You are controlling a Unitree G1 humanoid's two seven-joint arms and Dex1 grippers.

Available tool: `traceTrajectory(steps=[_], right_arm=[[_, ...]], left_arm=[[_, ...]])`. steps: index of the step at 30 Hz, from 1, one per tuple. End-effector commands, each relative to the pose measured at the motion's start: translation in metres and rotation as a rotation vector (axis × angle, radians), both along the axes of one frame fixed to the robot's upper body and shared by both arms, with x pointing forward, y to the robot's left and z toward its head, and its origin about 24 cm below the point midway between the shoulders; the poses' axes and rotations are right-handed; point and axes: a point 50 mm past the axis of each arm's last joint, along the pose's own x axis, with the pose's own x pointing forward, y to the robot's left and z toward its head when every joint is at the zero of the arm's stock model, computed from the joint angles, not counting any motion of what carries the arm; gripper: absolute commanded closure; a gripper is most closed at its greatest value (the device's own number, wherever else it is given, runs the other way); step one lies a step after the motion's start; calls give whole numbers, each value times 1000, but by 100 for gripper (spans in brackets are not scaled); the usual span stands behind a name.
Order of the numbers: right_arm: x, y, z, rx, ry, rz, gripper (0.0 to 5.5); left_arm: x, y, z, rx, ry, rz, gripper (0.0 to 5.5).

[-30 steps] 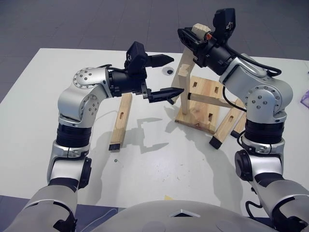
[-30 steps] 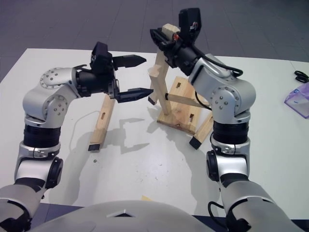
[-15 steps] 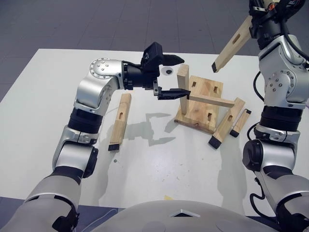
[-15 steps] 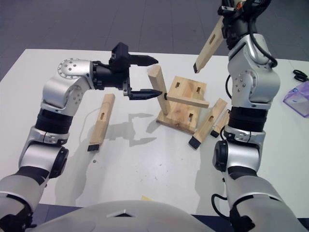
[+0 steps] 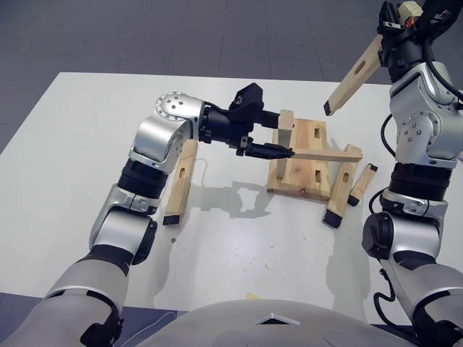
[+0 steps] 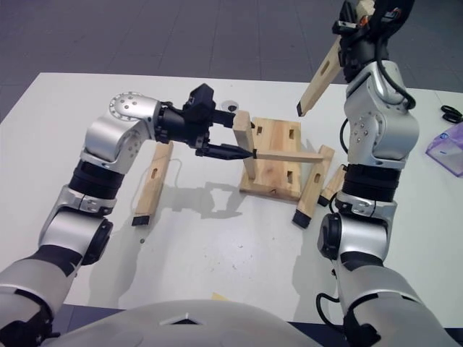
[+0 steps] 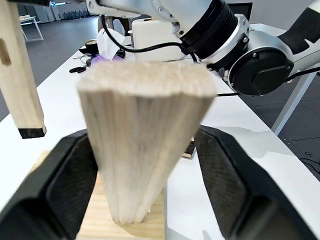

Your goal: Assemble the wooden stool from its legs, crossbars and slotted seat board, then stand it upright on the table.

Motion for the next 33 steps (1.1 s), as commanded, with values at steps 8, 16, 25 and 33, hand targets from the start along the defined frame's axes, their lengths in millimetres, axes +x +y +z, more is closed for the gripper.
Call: traceTrajectory(steps=[8,16,25,33], right_arm=[[-6,-3,-8,-33,26,-13,442],[-18,-18,-22,-121,31,37,442],[-32,-19,-75,22,91,228,442],[-40,-14,-73,51,40,354,442]], left_arm=[[-6,4,-4,-114,-38,190,339],[-28,35,-18,-209,-19,484,346],[-61,40,-27,-298,75,614,346],[-62,29,-7,-313,24,573,346]])
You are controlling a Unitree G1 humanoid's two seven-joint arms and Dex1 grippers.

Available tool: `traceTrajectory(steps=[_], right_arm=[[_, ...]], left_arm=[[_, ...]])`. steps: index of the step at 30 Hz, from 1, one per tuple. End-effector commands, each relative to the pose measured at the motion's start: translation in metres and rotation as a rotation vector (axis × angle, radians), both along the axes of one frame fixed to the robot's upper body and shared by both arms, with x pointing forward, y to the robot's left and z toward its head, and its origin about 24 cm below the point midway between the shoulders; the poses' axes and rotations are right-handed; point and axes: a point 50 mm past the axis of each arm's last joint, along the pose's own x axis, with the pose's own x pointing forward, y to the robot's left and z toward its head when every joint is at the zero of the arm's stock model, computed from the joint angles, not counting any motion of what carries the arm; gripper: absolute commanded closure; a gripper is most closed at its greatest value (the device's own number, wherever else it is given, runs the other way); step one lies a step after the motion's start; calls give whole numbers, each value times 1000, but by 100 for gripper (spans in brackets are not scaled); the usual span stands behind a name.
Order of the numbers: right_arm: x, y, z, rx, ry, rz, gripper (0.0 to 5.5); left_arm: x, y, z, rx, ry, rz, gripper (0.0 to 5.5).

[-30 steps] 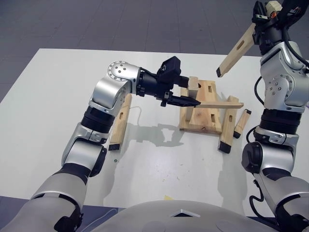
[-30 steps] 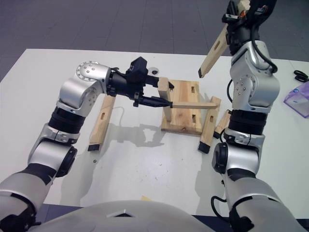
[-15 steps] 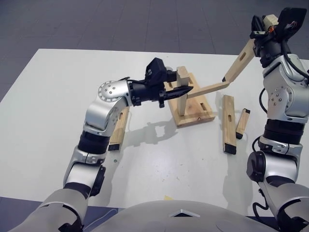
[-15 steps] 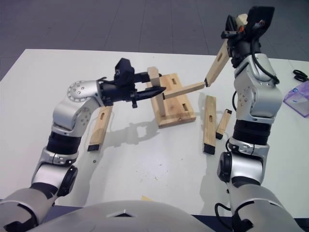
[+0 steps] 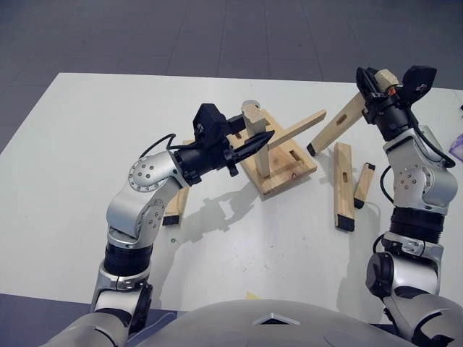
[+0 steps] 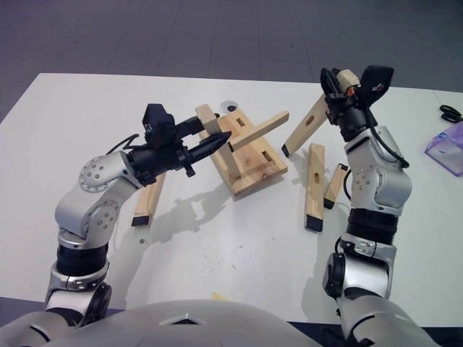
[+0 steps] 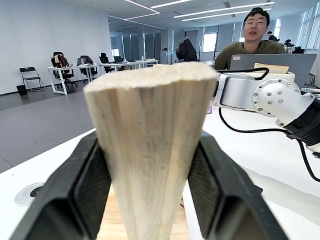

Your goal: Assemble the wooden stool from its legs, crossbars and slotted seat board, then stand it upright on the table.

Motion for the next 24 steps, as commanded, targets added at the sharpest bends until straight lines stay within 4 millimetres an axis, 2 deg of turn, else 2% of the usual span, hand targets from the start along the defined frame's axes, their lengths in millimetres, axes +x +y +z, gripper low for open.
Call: traceTrajectory(steps=[1,6,8,11,14,21,22,24], right_arm=[[-7,8,4,-28,-34,61,442],[-17,18,6,-156,-75,77,442],[-21,18,10,-257,-111,36,442],[-25,20,9,-335,-138,23,442],[-26,20,7,-309,-138,16,442],[-32,15,4,-309,-141,18,442],[-34,13,2,-312,-141,14,442],[-36,12,-1,-297,-136,8,442]], left_arm=[[3,-10,8,12,0,-63,346],[5,-9,2,226,-60,-144,346],[5,-9,-5,290,-74,-155,346],[-1,-10,-13,284,-51,-174,346],[-4,-9,-18,275,-37,-161,346],[-1,-5,-12,241,-46,-98,346],[0,-5,-11,237,-44,-100,309],[1,-5,-10,231,-39,-90,285]])
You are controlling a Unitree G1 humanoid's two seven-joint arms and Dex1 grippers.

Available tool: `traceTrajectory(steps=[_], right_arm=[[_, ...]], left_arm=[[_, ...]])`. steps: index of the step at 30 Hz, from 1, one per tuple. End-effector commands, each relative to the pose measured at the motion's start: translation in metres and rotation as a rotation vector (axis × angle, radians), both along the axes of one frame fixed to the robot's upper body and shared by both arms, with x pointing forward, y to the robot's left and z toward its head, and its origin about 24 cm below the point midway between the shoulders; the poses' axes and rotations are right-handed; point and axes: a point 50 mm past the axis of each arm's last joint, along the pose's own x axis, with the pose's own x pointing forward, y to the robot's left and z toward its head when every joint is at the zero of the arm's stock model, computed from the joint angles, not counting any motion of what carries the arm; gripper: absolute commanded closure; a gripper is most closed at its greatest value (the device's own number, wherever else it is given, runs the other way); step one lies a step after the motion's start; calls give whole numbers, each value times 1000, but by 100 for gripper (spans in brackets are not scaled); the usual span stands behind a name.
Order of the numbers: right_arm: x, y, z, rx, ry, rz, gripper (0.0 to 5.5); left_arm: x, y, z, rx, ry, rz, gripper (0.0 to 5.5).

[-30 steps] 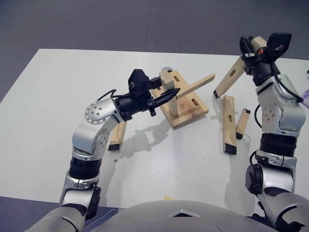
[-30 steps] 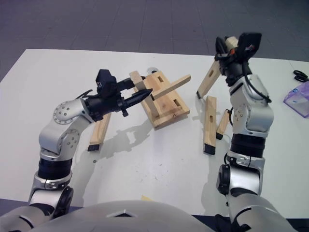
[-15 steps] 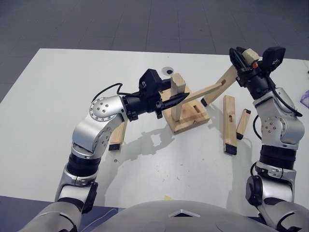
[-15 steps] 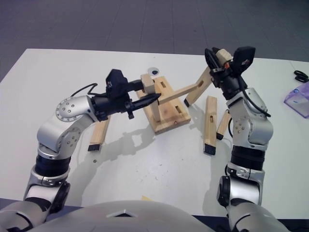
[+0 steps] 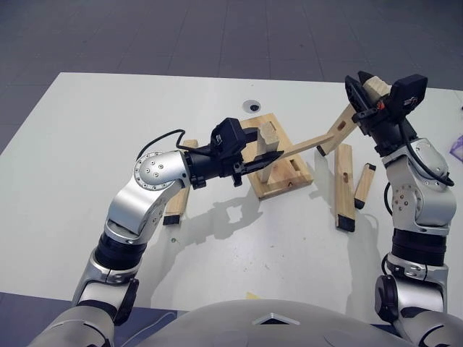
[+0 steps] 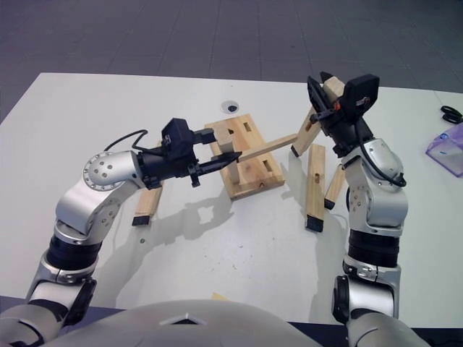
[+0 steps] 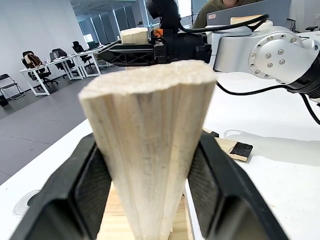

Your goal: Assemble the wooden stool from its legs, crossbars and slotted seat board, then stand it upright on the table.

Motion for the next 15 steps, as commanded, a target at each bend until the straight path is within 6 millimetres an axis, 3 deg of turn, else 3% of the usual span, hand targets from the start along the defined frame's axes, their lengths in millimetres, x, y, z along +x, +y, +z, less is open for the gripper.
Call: traceTrajectory(steps=[1,15], right_arm=[[-7,-3,-3,-14,-13,-8,442],[-26,15,-4,51,-5,56,442]], left_arm=[[4,3,-5,14,38,39,270],[4,11,2,-8,22,71,40]])
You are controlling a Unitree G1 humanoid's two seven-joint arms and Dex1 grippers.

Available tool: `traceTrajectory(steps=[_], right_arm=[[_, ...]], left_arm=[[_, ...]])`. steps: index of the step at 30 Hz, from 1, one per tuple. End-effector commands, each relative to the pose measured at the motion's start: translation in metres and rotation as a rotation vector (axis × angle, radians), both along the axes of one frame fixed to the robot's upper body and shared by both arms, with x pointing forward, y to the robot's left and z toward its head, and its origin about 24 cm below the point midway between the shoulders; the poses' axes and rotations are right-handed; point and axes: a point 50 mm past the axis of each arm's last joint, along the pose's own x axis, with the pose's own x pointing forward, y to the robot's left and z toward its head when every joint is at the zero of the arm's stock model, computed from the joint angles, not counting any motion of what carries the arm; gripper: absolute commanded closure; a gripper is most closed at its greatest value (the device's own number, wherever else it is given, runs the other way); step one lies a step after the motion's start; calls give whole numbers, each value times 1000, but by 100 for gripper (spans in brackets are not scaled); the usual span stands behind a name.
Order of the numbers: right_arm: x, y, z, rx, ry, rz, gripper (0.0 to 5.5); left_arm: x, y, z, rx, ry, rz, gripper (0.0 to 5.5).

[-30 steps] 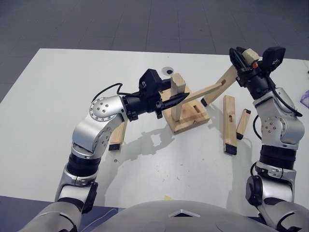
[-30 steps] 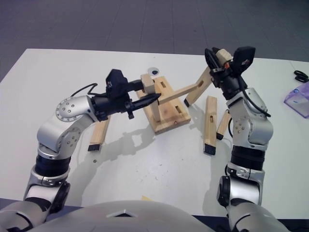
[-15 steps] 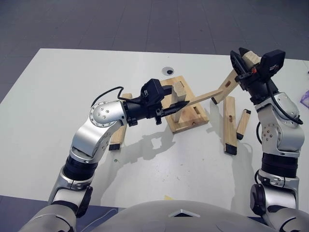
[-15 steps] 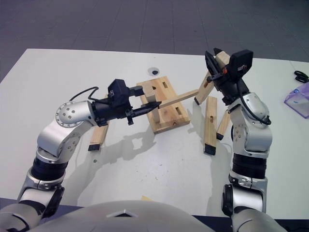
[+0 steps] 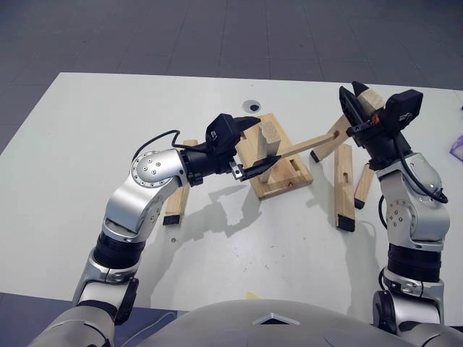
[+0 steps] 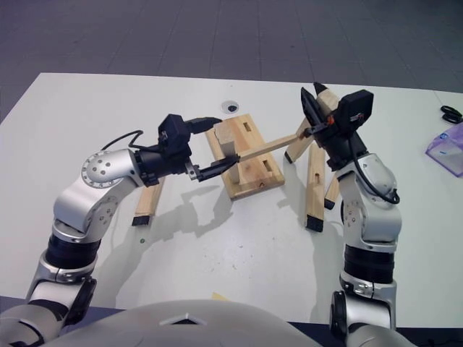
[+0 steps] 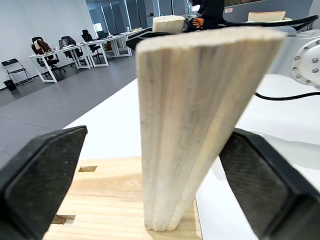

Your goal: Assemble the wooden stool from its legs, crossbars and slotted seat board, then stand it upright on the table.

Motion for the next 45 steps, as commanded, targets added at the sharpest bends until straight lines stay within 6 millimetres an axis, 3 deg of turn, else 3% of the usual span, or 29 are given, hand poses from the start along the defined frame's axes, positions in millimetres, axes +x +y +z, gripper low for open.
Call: traceTrajectory(steps=[1,13,23,34,38,45], right_arm=[[-7,1,0,11,17,9,442],[-9,19,9,119,38,39,442],[-12,18,10,186,84,25,442],[-10,15,18,-31,15,-43,442],[-9,17,15,-67,24,-54,442],[-8,7,10,-78,46,-125,442]], left_arm=[[-2,3,2,3,-6,12,24],[-1,4,-2,17,-22,42,10],[-2,4,-1,10,-30,48,10],[-10,-2,-2,5,-27,10,10],[-22,-7,8,-17,-36,-84,10],[-35,15,32,49,-103,-127,10]])
